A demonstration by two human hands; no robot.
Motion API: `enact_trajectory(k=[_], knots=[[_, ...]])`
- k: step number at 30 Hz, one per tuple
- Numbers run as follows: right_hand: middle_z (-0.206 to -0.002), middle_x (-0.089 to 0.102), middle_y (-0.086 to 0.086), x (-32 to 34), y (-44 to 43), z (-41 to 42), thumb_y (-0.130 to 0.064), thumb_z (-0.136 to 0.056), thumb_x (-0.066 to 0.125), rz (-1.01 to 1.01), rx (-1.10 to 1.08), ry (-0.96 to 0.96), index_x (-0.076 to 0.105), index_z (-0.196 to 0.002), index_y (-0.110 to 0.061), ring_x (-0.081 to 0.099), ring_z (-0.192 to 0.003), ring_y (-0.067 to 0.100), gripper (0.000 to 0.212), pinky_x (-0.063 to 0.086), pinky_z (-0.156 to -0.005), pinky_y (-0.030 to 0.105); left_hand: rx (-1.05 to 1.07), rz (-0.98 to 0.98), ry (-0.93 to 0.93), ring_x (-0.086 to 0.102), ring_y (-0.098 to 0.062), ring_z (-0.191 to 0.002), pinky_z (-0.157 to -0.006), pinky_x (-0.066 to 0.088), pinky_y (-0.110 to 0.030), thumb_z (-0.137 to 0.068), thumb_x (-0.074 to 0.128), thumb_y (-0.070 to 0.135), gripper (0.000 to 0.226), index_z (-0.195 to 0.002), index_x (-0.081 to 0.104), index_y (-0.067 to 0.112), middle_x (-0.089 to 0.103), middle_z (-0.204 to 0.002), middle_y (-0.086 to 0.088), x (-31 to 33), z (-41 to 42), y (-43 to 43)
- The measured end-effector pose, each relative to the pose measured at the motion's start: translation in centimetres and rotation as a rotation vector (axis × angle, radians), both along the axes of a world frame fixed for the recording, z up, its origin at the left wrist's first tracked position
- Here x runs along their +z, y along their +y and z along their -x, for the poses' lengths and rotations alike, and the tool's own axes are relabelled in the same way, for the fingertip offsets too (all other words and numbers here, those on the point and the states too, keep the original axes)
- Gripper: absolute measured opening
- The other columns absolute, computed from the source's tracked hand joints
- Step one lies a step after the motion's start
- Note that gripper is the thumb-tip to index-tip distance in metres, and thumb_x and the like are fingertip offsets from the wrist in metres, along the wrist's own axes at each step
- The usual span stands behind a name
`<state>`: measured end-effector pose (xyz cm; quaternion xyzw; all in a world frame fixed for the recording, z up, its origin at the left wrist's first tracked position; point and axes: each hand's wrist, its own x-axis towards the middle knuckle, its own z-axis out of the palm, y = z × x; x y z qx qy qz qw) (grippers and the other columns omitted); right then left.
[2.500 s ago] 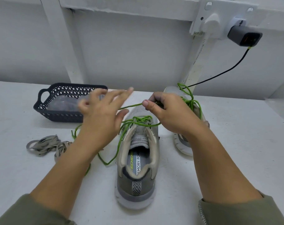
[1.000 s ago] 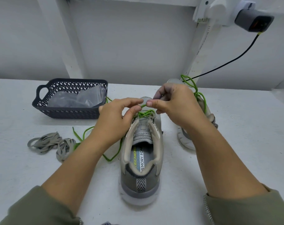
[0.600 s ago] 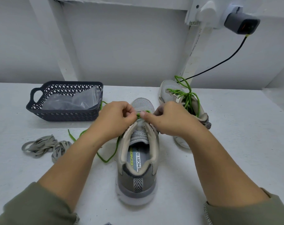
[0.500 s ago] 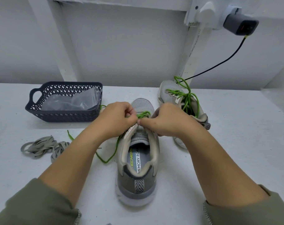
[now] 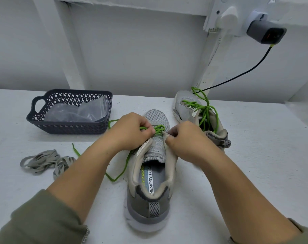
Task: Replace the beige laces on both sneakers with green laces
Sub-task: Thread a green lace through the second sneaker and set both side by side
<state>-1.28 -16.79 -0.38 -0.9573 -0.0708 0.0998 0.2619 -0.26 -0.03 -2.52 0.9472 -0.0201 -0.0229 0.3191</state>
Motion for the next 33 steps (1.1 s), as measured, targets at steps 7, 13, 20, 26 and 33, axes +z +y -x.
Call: enact_trajectory(k=[7, 13, 20, 26, 33], knots=[[-0.065, 0.057, 0.004, -0.2, -0.1, -0.2, -0.024, -0.087, 0.052, -0.027, -0.014, 0.004, 0.067, -0.075, -0.012, 0.049, -0.053, 0.018, 0.024, 0.034, -0.044, 0.021, 0.021, 0.102, 0.021, 0.053, -0.003, -0.058, -0.064, 0.043, -0.021, -0.085, 0.068, 0.035, 0.014, -0.080, 0.074, 0.024, 0.065, -0.064, 0.013, -0.2, 0.0, -0.1], [-0.079, 0.064, 0.006, 0.0, 0.5, -0.3, -0.030, -0.090, 0.053, 0.023, -0.035, 0.015, 0.070, -0.084, -0.014, 0.059, -0.069, 0.021, 0.024, 0.038, -0.049, 0.022, 0.006, 0.106, 0.052, 0.053, -0.010, -0.060, -0.067, 0.046, -0.024, -0.084, 0.067, 0.030, 0.014, -0.074, 0.073, 0.022, 0.070, -0.070, 0.003, -0.1, 0.0, -0.3], [-0.086, 0.064, 0.009, -0.2, 0.7, -0.6, -0.031, -0.091, 0.053, 0.028, -0.042, 0.027, 0.069, -0.090, -0.012, 0.059, -0.070, 0.023, 0.025, 0.037, -0.047, 0.022, 0.007, 0.152, 0.056, 0.056, -0.010, -0.064, -0.071, 0.049, -0.028, -0.081, 0.068, 0.028, 0.011, -0.072, 0.073, 0.023, 0.071, -0.072, 0.002, 0.0, 0.1, -0.2], [-0.077, 0.068, 0.005, -0.4, -0.3, -0.2, -0.025, -0.092, 0.052, -0.072, 0.009, 0.050, 0.072, -0.089, -0.015, 0.056, -0.062, 0.018, 0.022, 0.043, -0.054, 0.024, 0.068, 0.065, 0.010, 0.054, -0.011, -0.064, -0.074, 0.051, -0.029, -0.078, 0.069, 0.037, 0.013, -0.069, 0.071, 0.028, 0.067, -0.066, 0.007, -0.2, 0.2, -0.8], [-0.076, 0.069, 0.017, -0.6, 0.0, -0.8, -0.032, -0.100, 0.049, -0.562, -0.185, 0.267, 0.066, -0.089, 0.003, 0.069, -0.065, 0.026, 0.040, 0.061, -0.069, 0.040, 0.012, 0.015, 0.019, 0.054, -0.013, -0.070, -0.087, 0.049, -0.045, -0.082, 0.064, 0.045, 0.018, -0.065, 0.064, 0.037, 0.059, -0.062, 0.016, -0.6, 0.0, -0.7]])
